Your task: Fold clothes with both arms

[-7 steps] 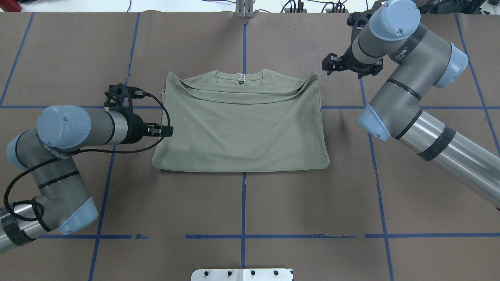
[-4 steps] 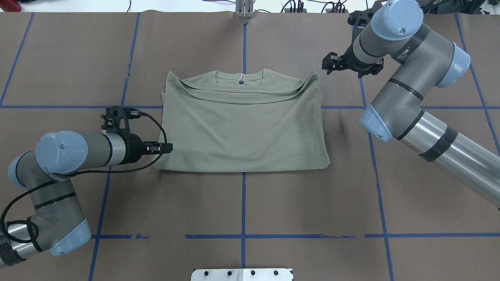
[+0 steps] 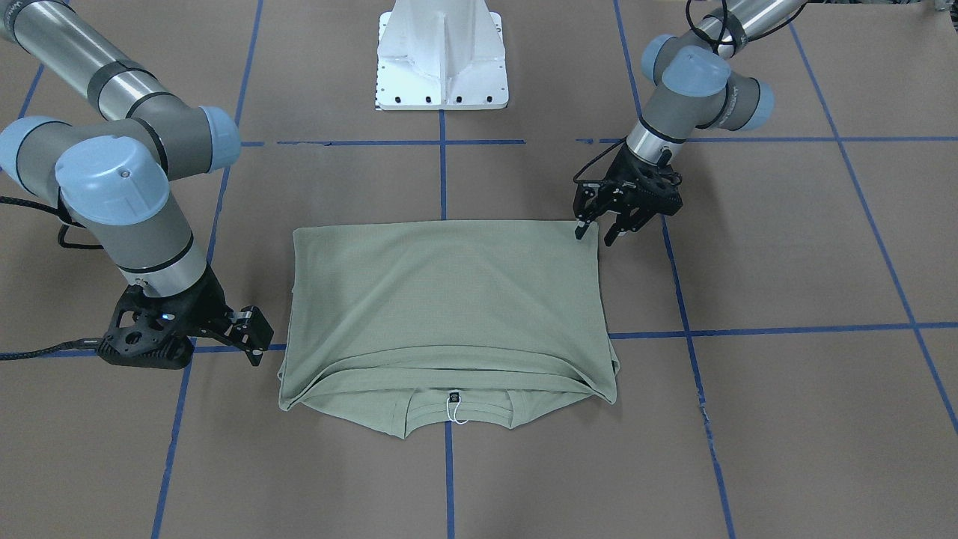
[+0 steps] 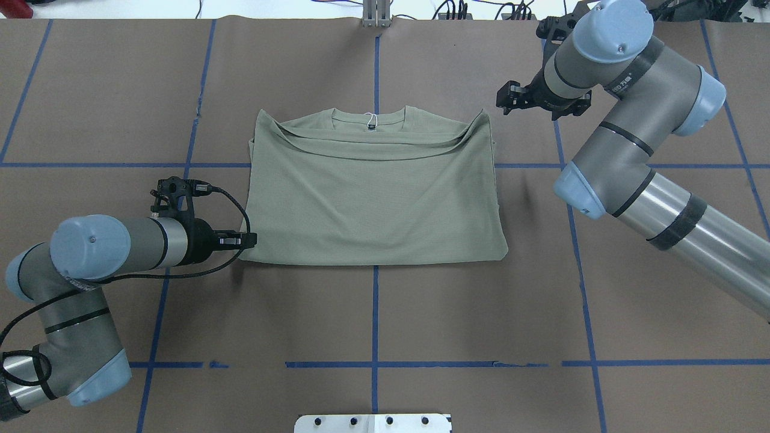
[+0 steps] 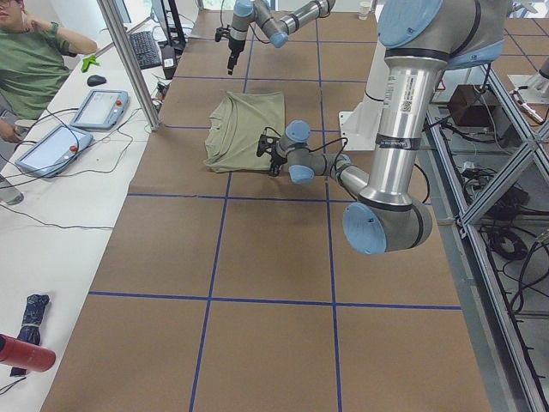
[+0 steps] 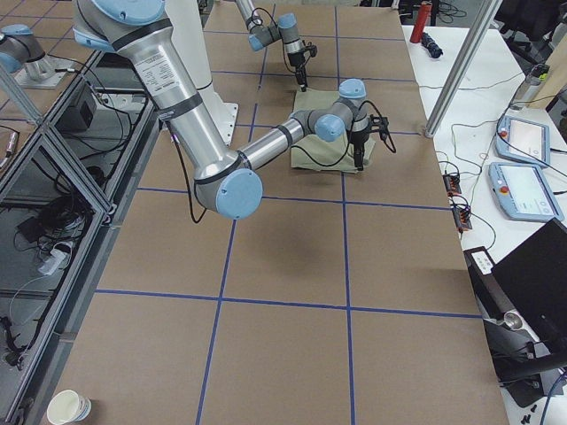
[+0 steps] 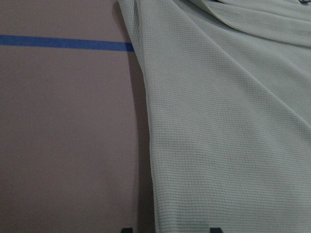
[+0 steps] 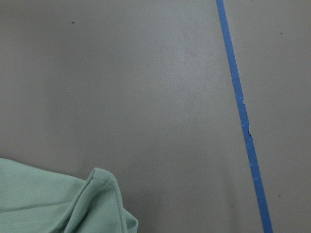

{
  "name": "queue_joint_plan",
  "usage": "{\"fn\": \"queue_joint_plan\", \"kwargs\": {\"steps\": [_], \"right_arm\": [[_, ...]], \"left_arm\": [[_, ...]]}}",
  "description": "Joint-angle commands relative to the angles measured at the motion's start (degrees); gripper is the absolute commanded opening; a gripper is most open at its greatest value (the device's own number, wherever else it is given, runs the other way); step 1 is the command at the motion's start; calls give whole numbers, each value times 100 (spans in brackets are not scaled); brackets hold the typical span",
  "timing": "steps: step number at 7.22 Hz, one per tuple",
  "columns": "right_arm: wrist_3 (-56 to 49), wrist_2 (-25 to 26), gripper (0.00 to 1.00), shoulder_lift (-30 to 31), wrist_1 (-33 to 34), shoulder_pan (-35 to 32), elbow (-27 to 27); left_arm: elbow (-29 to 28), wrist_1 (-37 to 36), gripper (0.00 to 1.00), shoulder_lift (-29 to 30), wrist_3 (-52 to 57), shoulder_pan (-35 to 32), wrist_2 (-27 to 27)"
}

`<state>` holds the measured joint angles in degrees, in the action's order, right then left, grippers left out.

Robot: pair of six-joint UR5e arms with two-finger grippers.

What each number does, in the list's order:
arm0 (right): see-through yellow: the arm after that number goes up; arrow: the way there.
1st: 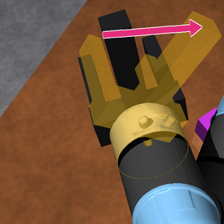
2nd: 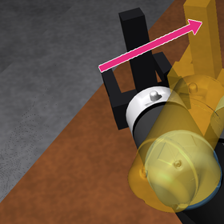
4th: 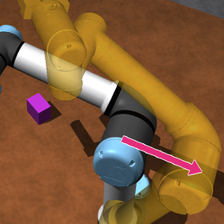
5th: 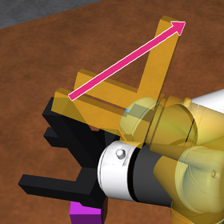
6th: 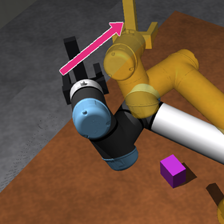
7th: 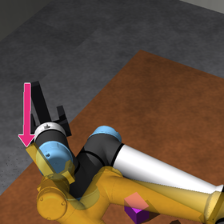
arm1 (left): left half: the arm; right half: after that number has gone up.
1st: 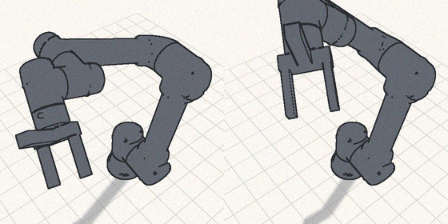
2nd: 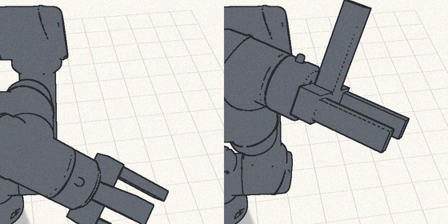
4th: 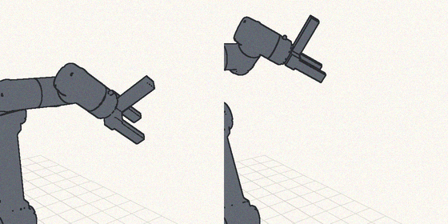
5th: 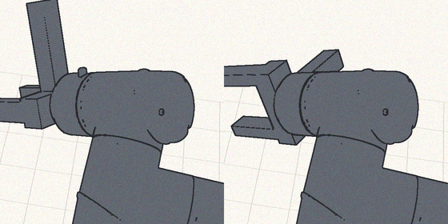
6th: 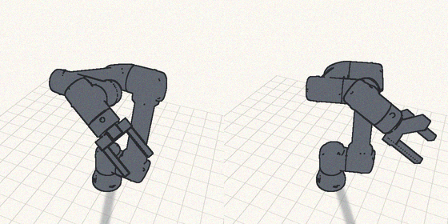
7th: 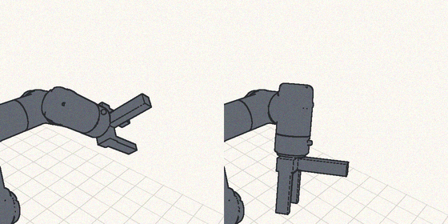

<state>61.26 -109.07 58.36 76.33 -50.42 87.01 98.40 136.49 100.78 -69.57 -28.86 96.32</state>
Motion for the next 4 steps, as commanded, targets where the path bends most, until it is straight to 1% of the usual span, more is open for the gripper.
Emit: {"fn": "queue_joint_plan", "kwargs": {"steps": [1, 3, 4], "right_arm": [[-8, 0, 100, 0, -4, 6, 1], [0, 0, 100, 0, -4, 6, 1], [0, 0, 100, 0, -4, 6, 1]], "left_arm": [[30, 0, 20, 3, -4, 47, 1], [31, 0, 20, -6, 5, 169, -8], [31, 0, 2, -6, 5, 170, -17]]}}
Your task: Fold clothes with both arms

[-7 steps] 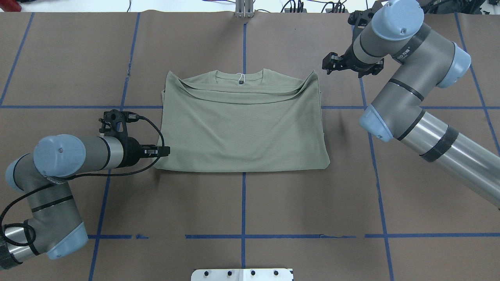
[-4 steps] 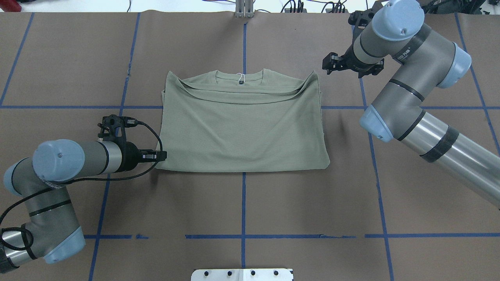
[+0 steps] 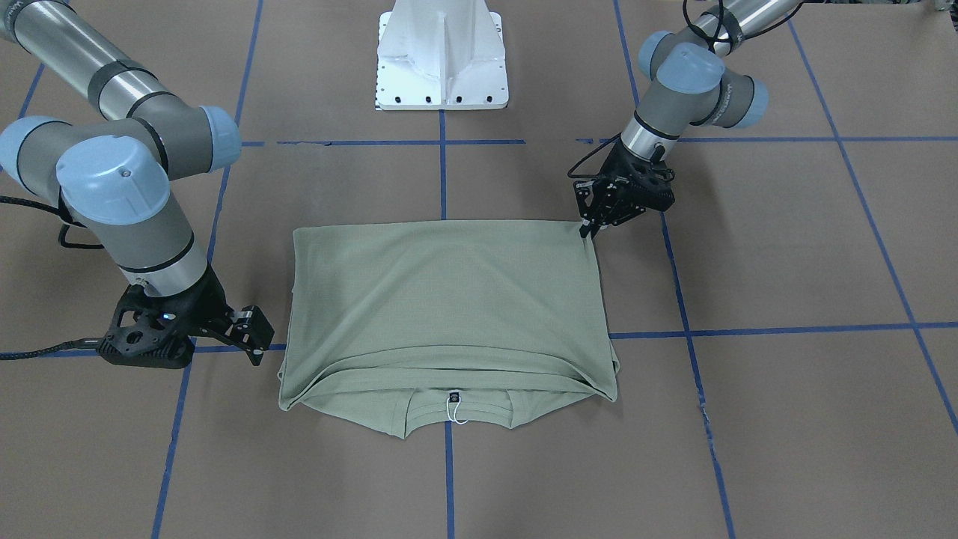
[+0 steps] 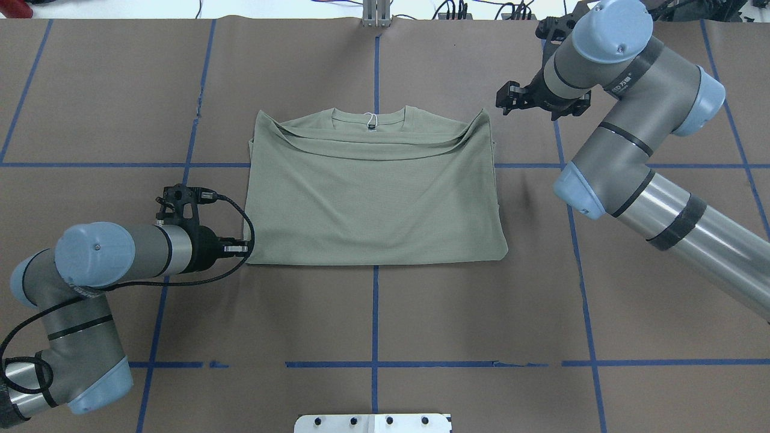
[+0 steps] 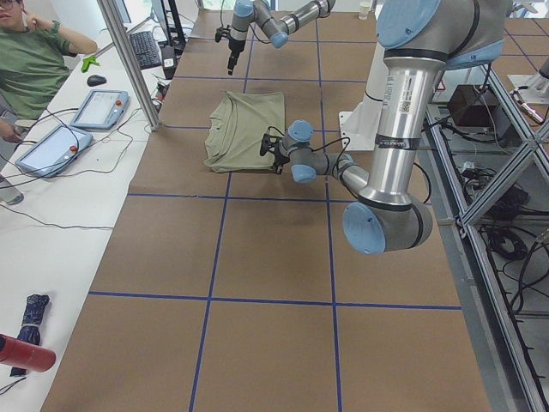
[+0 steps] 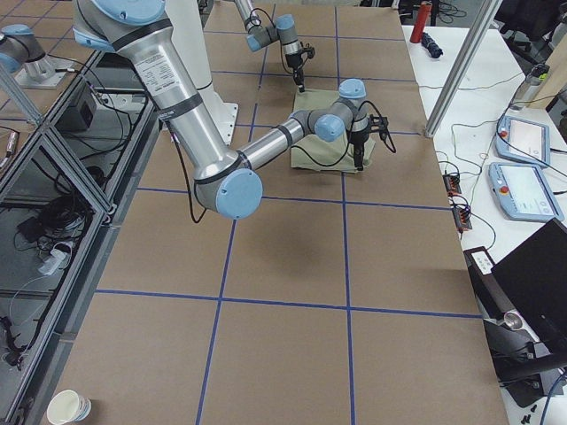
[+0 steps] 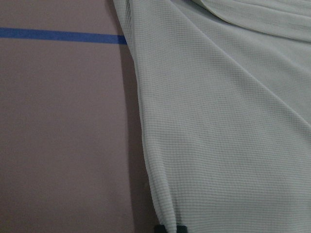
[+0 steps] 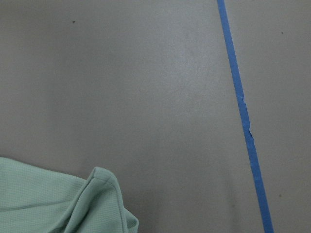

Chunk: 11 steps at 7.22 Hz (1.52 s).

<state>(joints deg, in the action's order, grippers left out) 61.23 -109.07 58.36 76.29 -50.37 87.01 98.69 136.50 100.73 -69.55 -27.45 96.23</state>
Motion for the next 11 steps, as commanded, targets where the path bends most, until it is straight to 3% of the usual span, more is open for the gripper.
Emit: {"fn": "queue_joint_plan", "kwargs": {"steps": [1, 4, 6, 8, 11], "right_arm": [[3, 0, 100, 0, 0, 0, -9], [12, 9, 100, 0, 0, 9, -9], [-41, 0, 100, 0, 0, 18, -9], [2, 0, 100, -9, 0, 27, 0], [-24, 0, 100, -26, 0, 27, -9]], "left_arm": [[1, -9, 0, -10, 21, 29, -86], [142, -79, 0, -176, 170, -58, -104], [-59, -132, 0, -177, 1210, -626, -113], [-952, -141, 0, 355, 2162, -1505, -104], [-3288, -115, 0, 2269, 2779, -2254, -113]]}}
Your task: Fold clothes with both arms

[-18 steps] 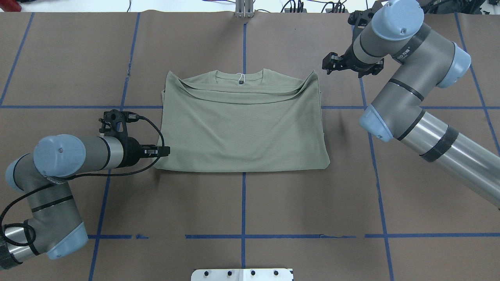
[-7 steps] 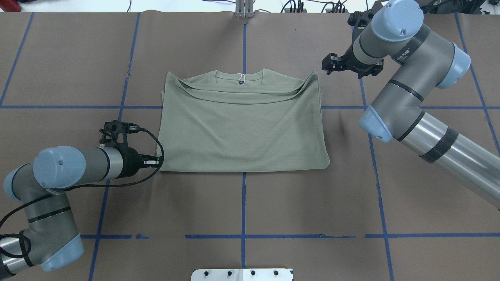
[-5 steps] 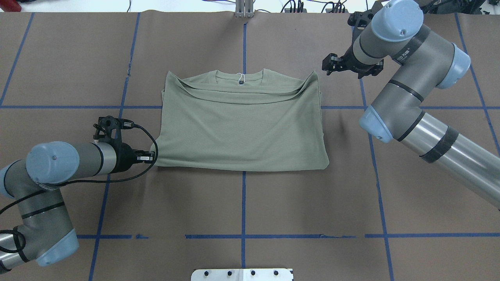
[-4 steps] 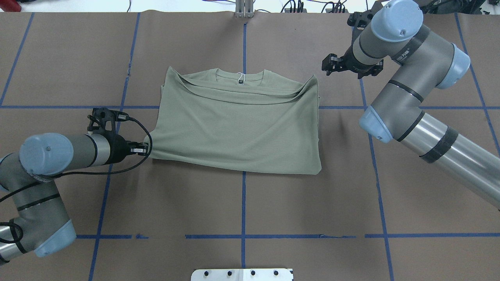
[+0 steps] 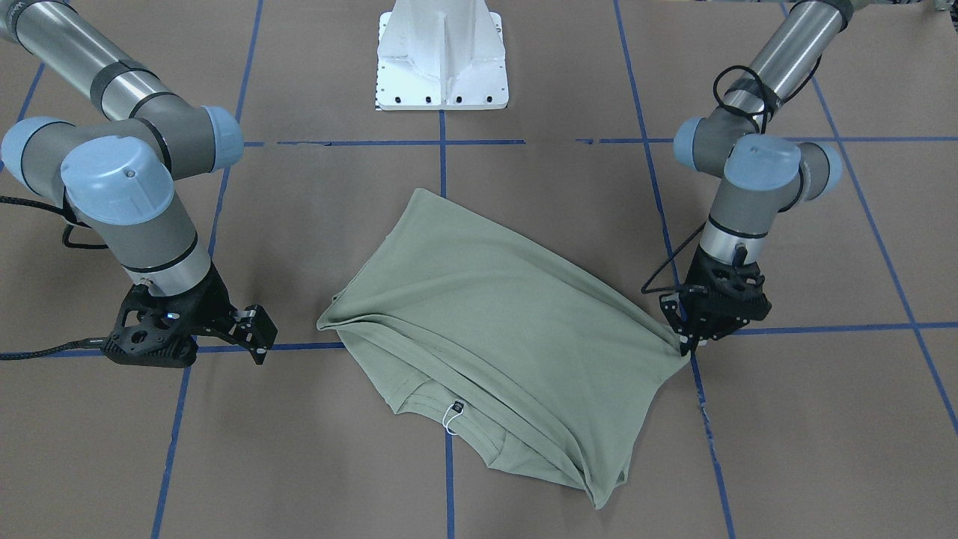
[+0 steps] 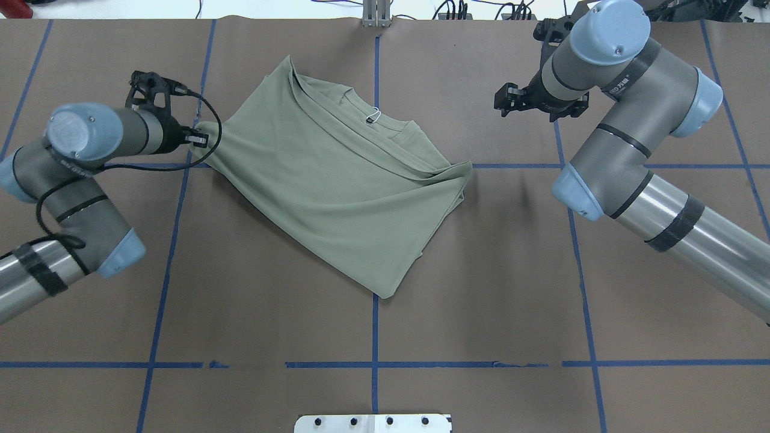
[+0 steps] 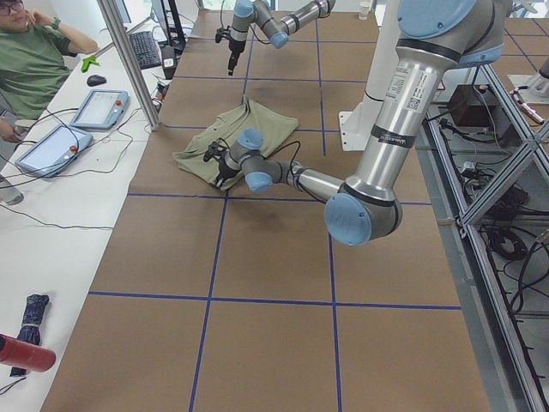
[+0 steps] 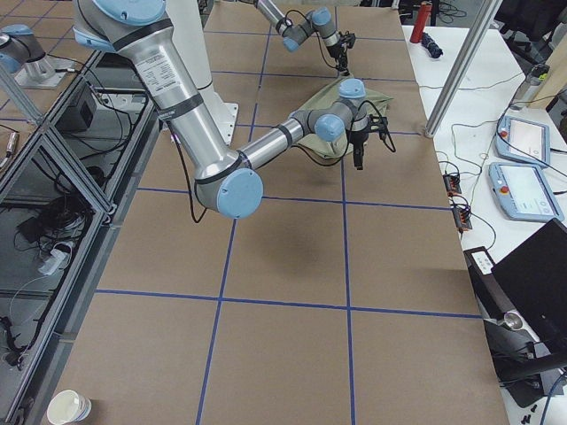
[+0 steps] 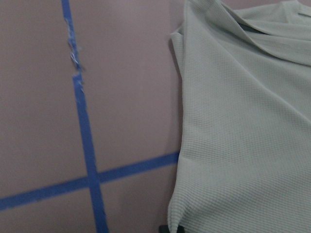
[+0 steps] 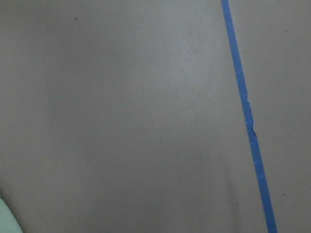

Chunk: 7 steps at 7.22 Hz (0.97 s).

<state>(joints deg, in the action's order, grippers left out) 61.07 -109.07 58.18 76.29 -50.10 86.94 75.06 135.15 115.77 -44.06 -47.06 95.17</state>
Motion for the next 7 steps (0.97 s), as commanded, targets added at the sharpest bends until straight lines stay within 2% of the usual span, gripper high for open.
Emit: {"fn": "queue_joint_plan", "kwargs": {"steps": [1, 2, 4, 5, 6, 7], "right_arm": [[-8, 0, 100, -17, 0, 0, 7], [-8, -9, 100, -17, 0, 0, 16], [53, 0, 100, -26, 0, 35, 60], [89, 9, 100, -69, 9, 70, 51], [507, 9, 100, -174, 17, 158, 8], [1451, 61, 100, -480, 17, 333, -106]], "left_arm": [[-1759, 29, 0, 1389, 501, -461, -155], [-2393, 55, 0, 1882, 565, -549, -243], [-2444, 81, 0, 1879, 1301, -866, -236], [-2357, 134, 98, 1792, 1425, -875, -183], [-1912, 212, 100, 1608, 1514, -884, -52], [-1333, 257, 100, 1180, 1480, -893, 784]]}}
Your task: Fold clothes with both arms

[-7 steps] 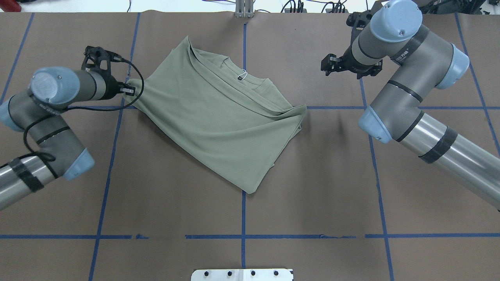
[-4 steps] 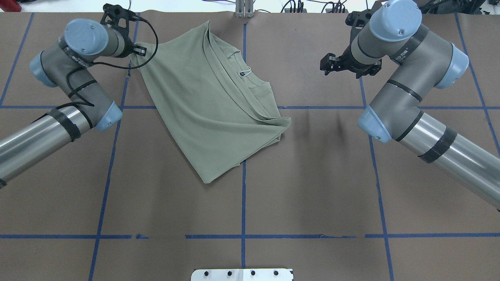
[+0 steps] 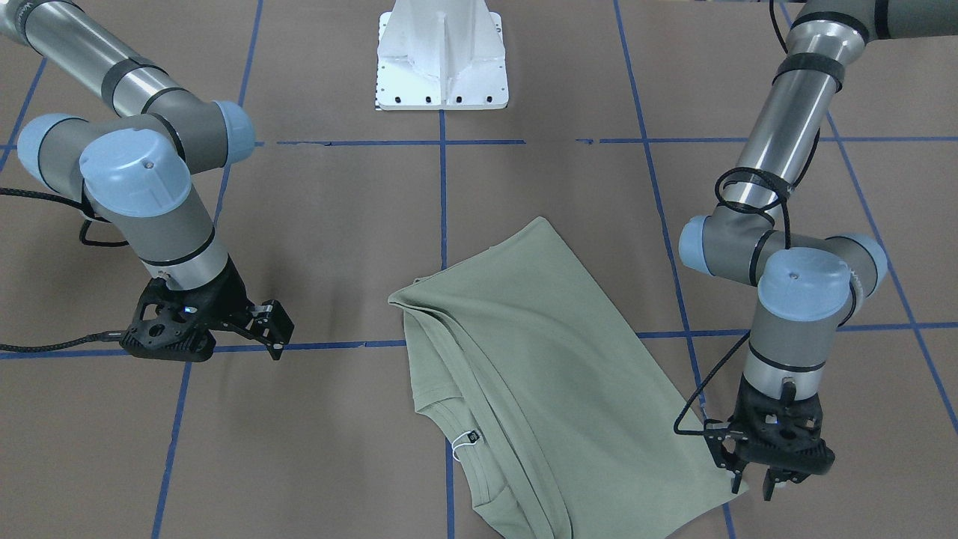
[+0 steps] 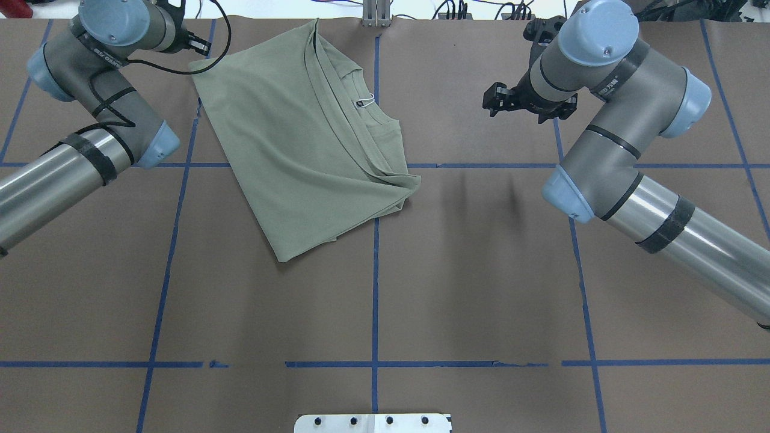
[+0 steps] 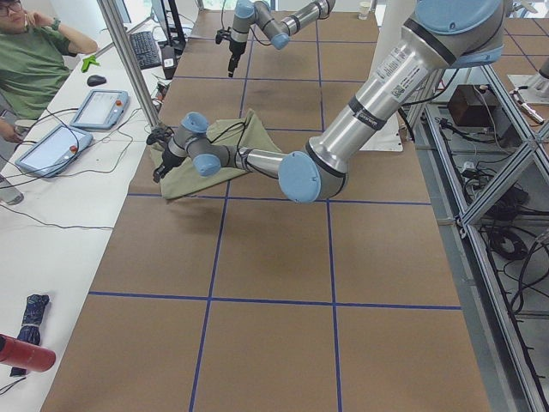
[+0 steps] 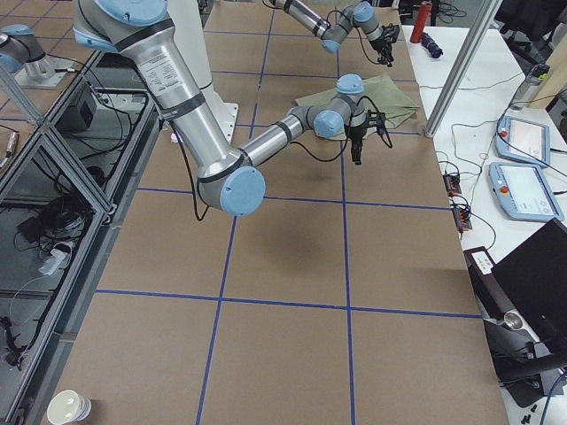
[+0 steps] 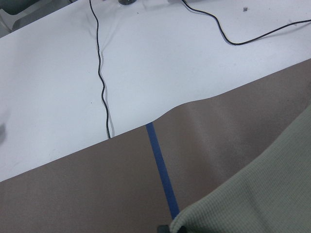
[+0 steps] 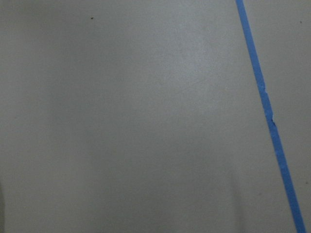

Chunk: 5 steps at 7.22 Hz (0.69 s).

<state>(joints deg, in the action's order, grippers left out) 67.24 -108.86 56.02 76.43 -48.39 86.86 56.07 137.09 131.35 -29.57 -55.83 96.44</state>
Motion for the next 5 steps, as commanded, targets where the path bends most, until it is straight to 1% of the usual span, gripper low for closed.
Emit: {"fn": "queue_joint_plan", "kwargs": {"steps": [1, 2, 3, 4, 5], "right_arm": [[1330, 136, 98, -528, -5, 320, -256], [1657, 572, 82, -783, -179, 565, -545], [2139, 768, 73, -1020, -581, 716, -1017], [2292, 944, 73, -1414, -863, 865, -1623], [2502, 1102, 72, -1584, -875, 1015, -1820]], "left_arm": [[1024, 55, 100, -643, -22, -16, 979], [1125, 63, 100, -715, -335, 54, 991], [1126, 176, 100, -725, -608, 211, 991], [1126, 256, 100, -725, -646, 256, 991], [1117, 265, 100, -734, -690, 291, 991]]}}
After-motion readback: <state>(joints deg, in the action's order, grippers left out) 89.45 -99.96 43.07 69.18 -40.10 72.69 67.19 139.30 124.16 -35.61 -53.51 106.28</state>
